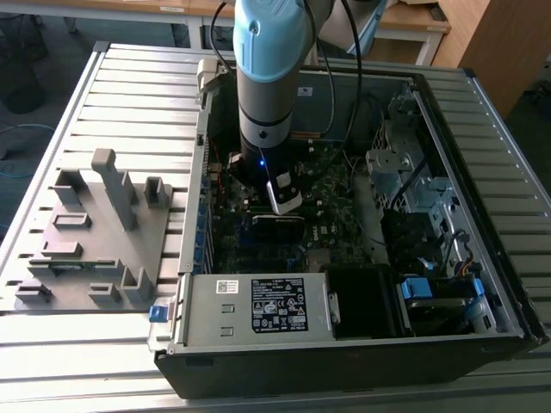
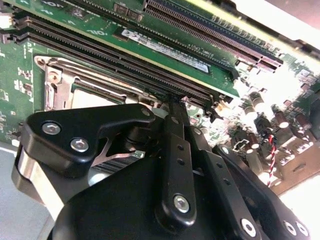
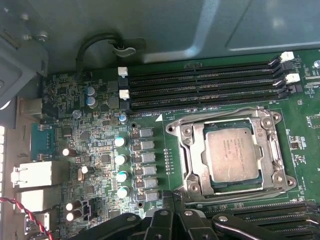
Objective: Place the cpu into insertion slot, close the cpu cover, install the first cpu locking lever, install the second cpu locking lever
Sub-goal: 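Install the second cpu locking lever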
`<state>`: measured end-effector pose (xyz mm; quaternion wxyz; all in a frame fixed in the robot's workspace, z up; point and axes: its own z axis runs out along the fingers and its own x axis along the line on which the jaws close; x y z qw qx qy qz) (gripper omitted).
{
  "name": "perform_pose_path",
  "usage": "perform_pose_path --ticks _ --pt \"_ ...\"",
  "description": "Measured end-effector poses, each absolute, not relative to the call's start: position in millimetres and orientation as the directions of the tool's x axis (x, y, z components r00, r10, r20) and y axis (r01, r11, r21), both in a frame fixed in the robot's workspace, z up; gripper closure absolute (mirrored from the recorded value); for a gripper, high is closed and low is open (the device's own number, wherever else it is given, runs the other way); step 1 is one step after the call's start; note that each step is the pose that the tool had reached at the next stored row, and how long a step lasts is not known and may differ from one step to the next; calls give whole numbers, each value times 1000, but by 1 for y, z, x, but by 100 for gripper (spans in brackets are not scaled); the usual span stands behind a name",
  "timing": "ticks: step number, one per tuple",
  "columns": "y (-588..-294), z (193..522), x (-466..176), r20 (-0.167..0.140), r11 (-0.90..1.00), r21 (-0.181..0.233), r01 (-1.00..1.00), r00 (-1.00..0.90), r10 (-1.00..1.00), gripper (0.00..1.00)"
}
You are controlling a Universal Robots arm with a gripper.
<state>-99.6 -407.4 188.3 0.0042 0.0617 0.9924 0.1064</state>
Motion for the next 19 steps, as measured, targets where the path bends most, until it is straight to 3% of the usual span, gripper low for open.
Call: perform_pose_path --ticks 19 --pt "-407 197 -100 5 970 211 122 -992 123 90"
